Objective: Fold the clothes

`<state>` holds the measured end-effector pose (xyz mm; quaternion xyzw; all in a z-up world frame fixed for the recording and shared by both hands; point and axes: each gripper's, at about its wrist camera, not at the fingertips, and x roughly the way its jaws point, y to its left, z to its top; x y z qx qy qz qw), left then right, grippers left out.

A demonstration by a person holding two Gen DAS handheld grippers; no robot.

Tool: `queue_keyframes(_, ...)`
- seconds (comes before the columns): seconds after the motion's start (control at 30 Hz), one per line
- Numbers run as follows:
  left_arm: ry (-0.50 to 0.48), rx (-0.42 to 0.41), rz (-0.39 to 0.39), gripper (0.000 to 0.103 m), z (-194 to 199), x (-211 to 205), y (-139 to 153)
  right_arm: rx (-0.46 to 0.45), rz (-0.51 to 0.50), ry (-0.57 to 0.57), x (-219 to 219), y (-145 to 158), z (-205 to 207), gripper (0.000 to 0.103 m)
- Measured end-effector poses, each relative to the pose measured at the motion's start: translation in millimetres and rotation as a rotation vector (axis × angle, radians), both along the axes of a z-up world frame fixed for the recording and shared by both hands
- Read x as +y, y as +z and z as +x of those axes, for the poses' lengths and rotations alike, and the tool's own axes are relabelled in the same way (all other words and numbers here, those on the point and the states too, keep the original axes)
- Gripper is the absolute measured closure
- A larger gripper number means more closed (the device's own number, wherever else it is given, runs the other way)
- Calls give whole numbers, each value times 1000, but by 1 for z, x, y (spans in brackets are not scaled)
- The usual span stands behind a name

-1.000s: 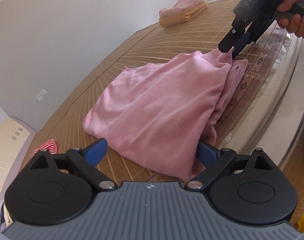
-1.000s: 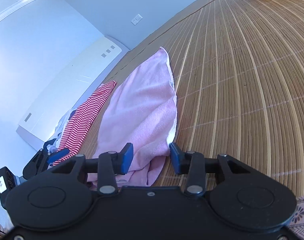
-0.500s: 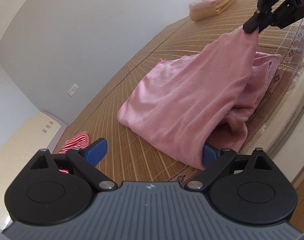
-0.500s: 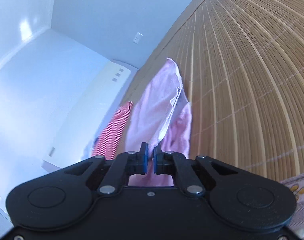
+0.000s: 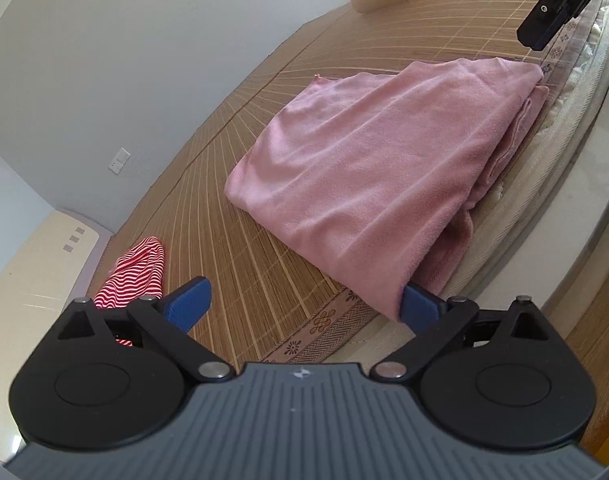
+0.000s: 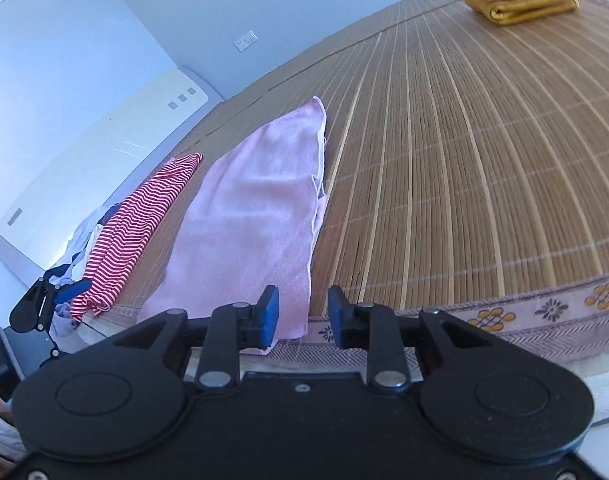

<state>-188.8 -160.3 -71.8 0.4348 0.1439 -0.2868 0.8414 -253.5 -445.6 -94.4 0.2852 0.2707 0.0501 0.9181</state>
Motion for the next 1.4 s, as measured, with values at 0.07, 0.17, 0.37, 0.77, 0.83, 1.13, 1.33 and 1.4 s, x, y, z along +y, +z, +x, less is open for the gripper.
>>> queue_keyframes(0.07, -48, 37, -64, 3, 0, 7, 7, -61, -26, 30, 7, 10, -1, 68)
queue_keyframes(0.17, -121, 96, -215, 3, 4, 16, 21, -111, -47, 114, 25, 18, 19, 65)
queue_keyframes(0.37, -116, 190, -461, 2, 28, 5, 35, -64, -144, 262, 84, -5, 62, 64)
queue_keyframes(0.77, 5, 348, -363, 2, 62, -21, -13, -44, -248, 314, 76, -12, 37, 66)
queue_keyframes(0.83, 21, 364, -369, 2, 61, -20, -13, -45, -267, 288, 76, -4, 30, 65)
queue_keyframes(1.13, 47, 401, -369, 2, 64, -24, -12, -47, -346, 256, 90, -8, 38, 54)
queue_keyframes(1.33, 53, 411, -368, 2, 64, -24, -11, -30, -450, 269, 88, -9, 33, 56)
queue_keyframes(1.4, 55, 407, -366, 2, 63, -25, -11, -24, -482, 267, 87, -8, 33, 56)
